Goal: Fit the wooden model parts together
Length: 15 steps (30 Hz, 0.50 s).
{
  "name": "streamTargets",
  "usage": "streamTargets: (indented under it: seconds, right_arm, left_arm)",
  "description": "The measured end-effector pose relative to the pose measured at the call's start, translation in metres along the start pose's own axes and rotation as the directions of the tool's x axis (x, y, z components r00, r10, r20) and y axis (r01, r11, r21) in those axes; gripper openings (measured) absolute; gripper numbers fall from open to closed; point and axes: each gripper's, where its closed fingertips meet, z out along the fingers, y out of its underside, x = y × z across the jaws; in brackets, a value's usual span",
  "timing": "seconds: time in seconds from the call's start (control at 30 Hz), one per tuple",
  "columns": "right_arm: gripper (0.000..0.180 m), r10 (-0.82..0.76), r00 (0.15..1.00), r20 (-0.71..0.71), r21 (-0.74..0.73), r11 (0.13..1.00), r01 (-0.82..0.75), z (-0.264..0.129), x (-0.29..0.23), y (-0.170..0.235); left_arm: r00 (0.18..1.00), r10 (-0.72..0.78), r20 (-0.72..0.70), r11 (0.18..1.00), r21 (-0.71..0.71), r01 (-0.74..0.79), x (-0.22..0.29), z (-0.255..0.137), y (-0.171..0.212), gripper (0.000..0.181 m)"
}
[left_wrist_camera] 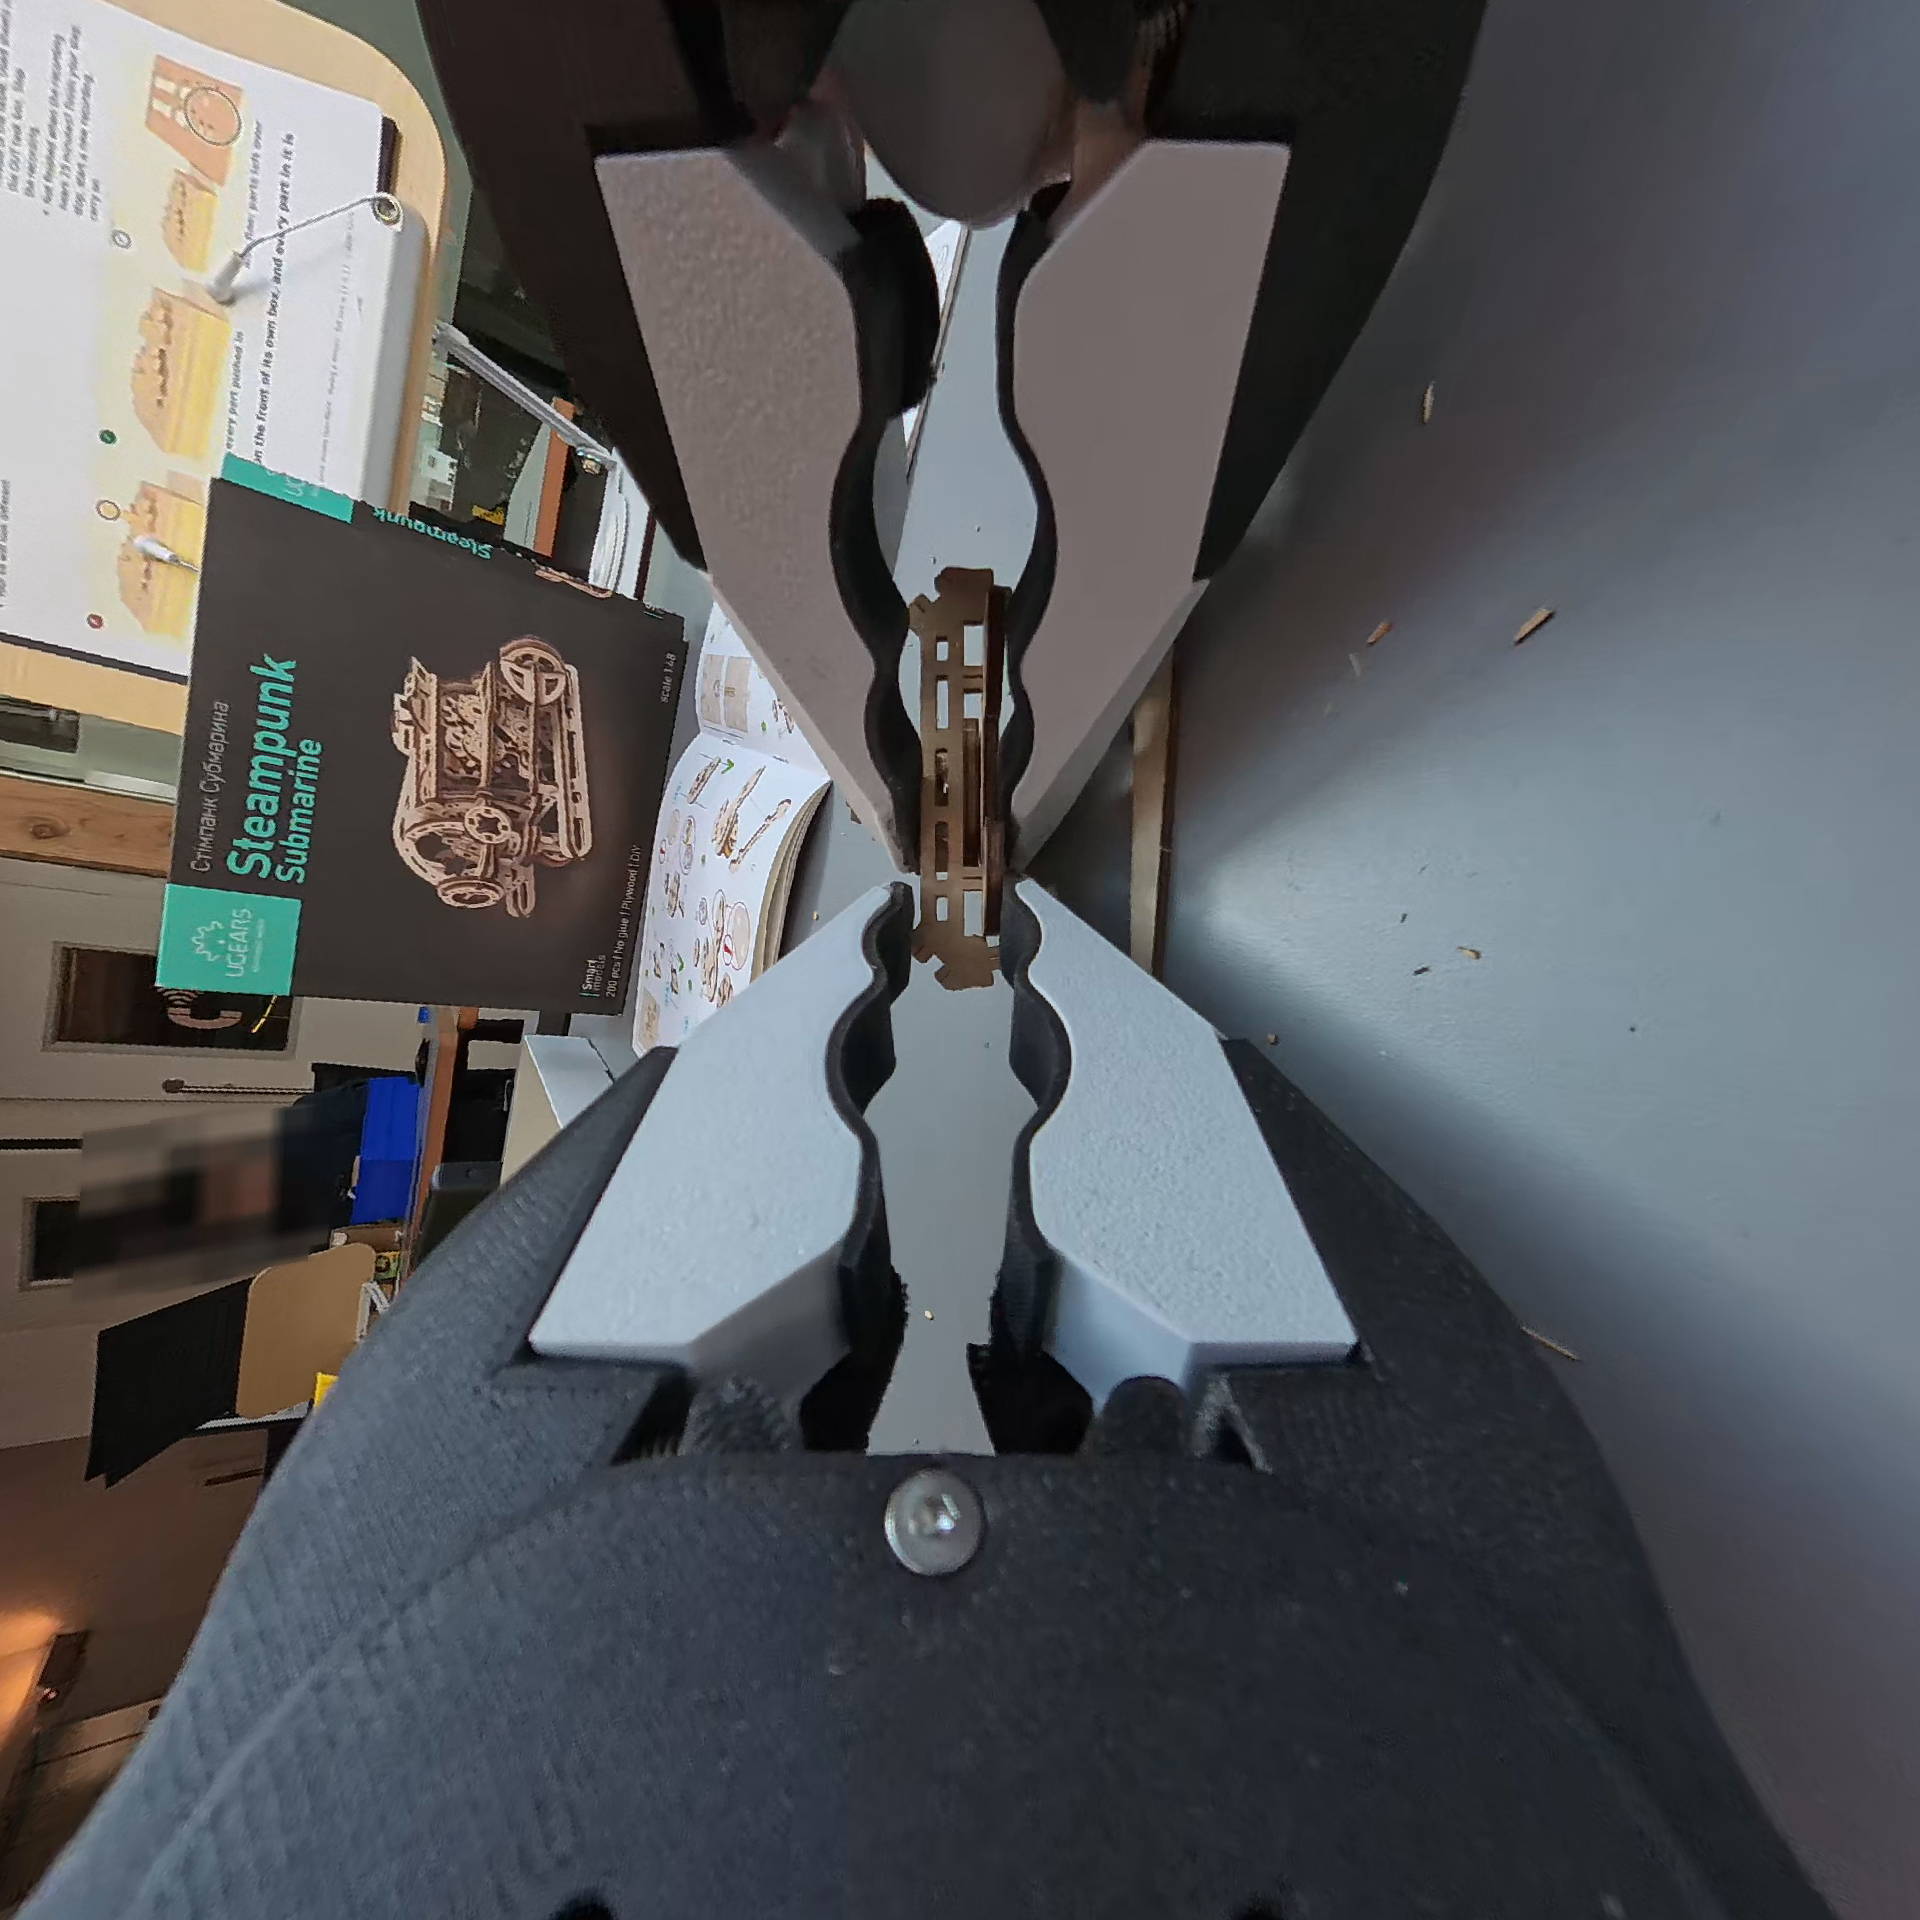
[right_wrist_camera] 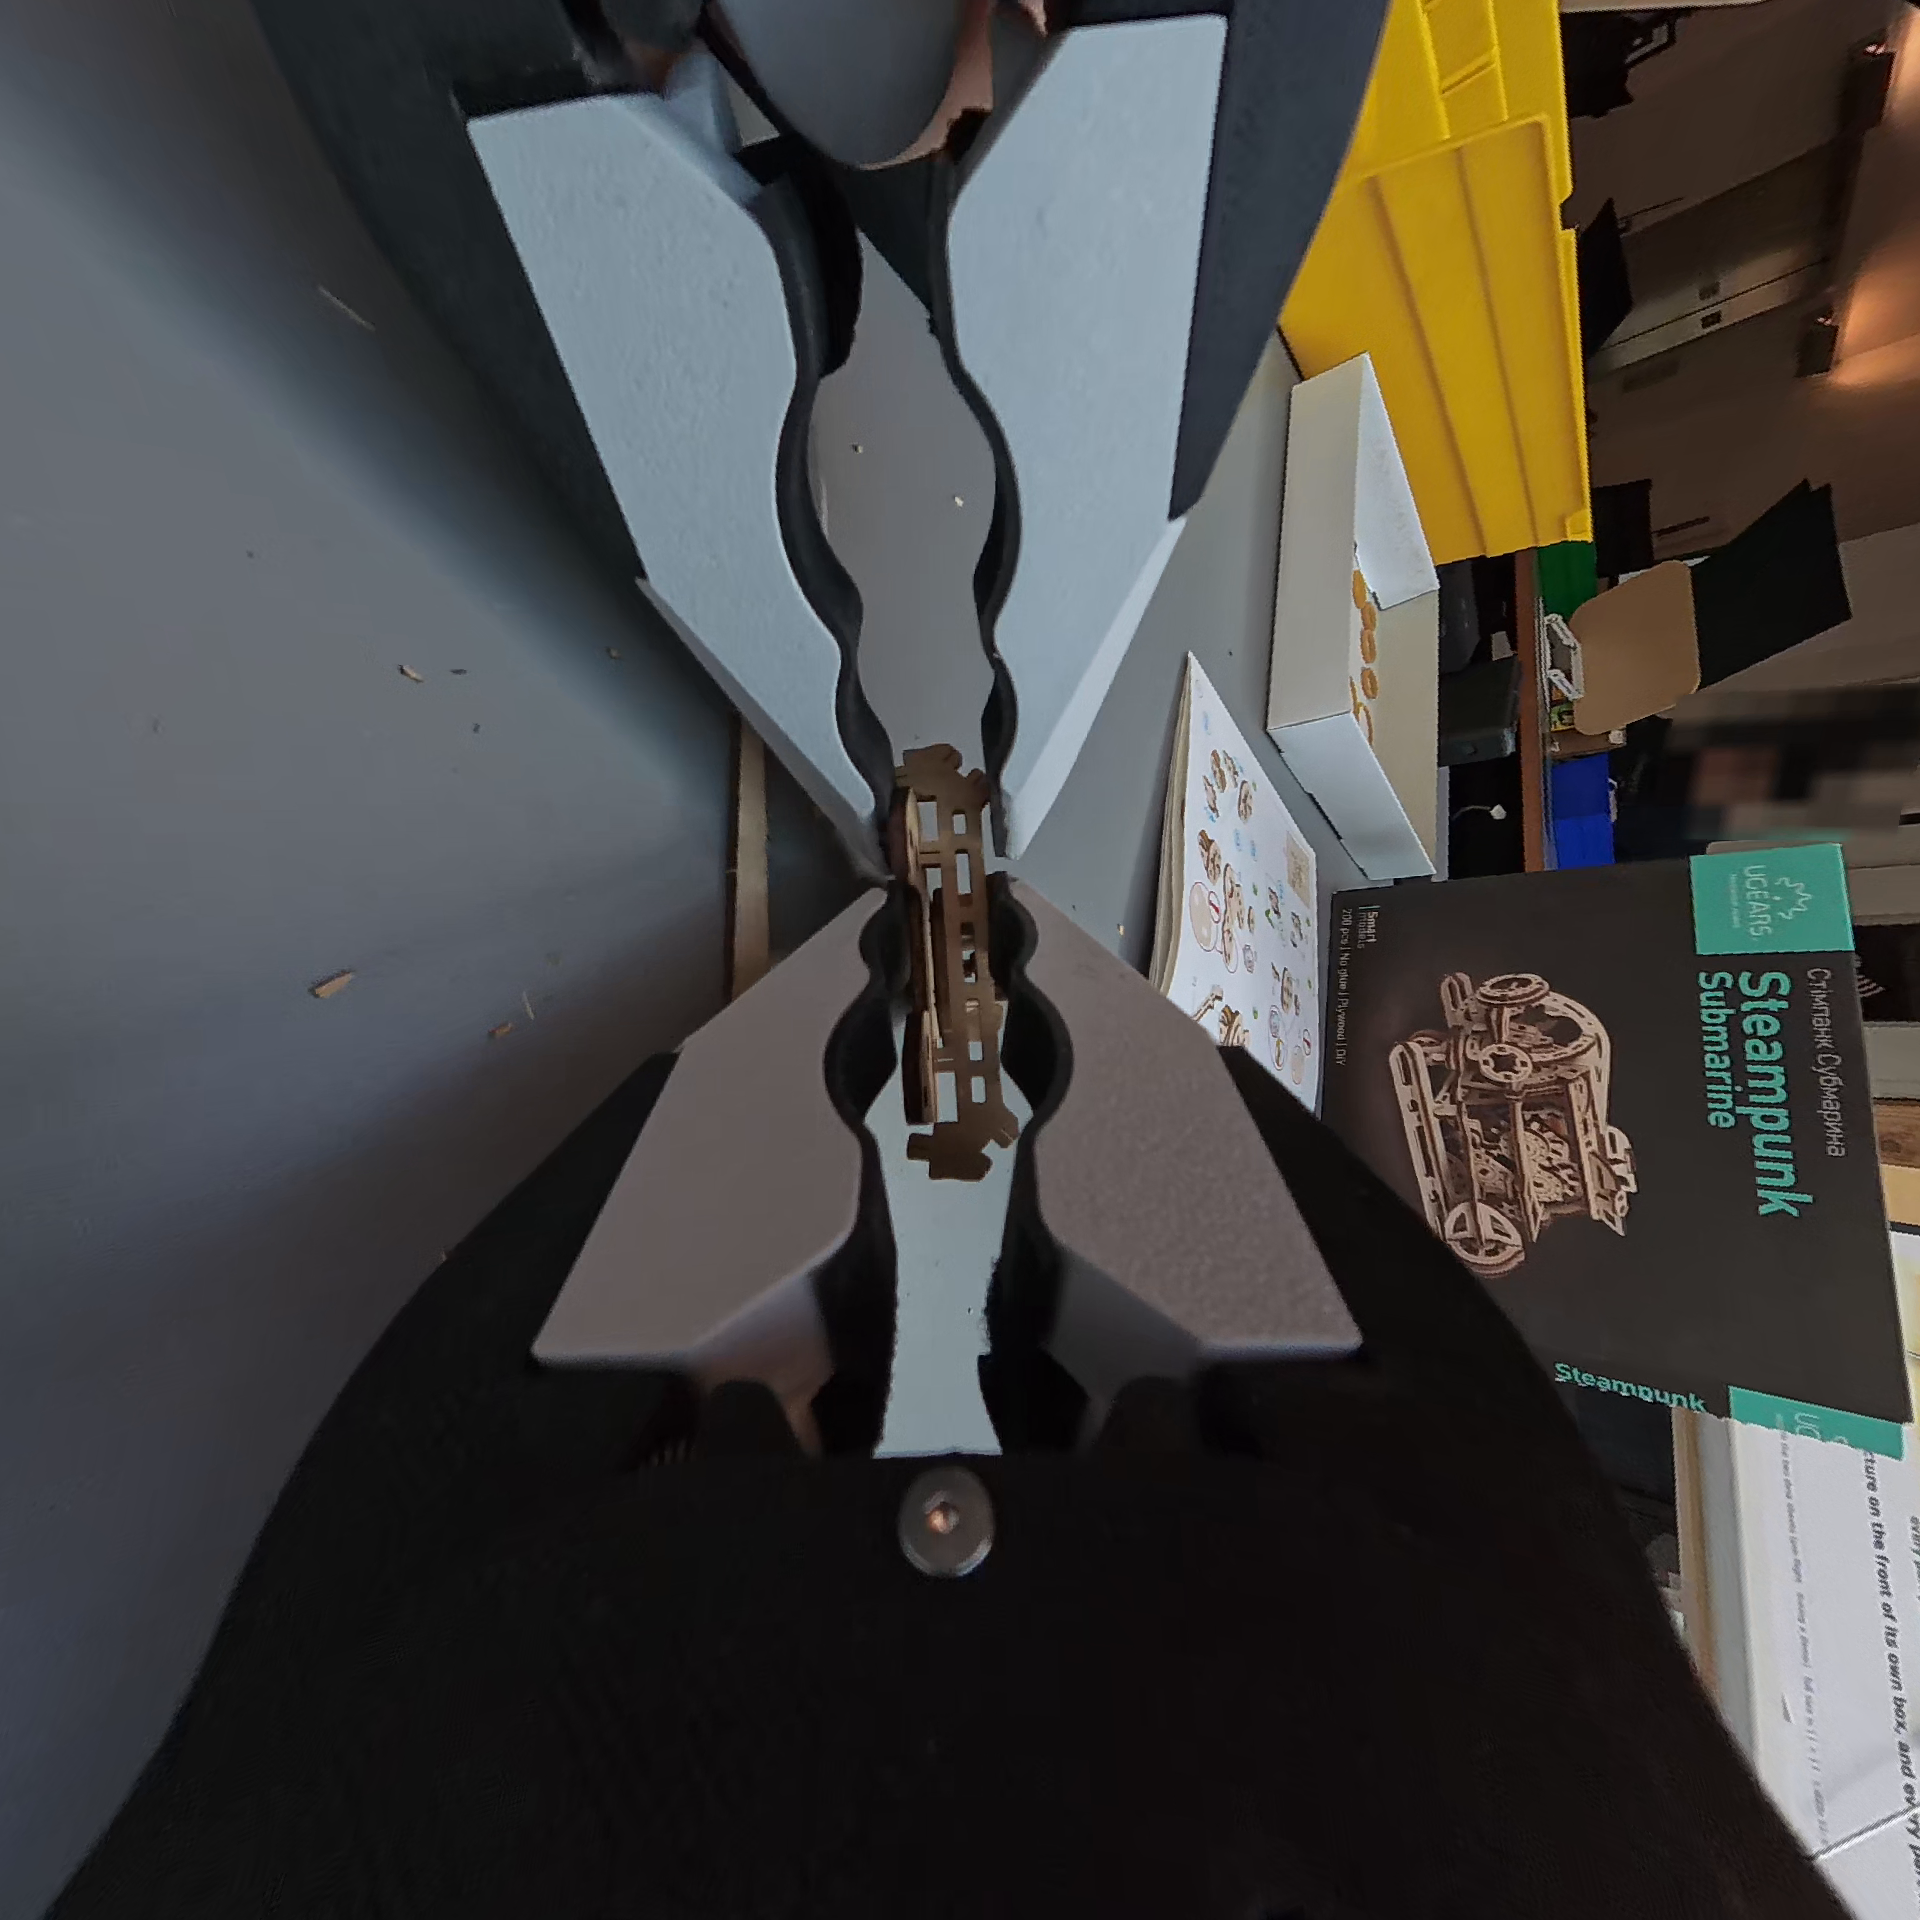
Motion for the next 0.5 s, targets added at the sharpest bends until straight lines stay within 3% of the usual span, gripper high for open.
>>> streamTargets:
  seconds: [0.5]
  right_arm:
    - [0.022, 0.007, 0.998, 0.058, -0.033, 0.999, -0.005, -0.010, 0.007, 0.025]
  left_arm:
    - [0.998, 0.036, 0.049, 0.999, -0.039, -0.034, -0.006, 0.002, 0.008, 0.015]
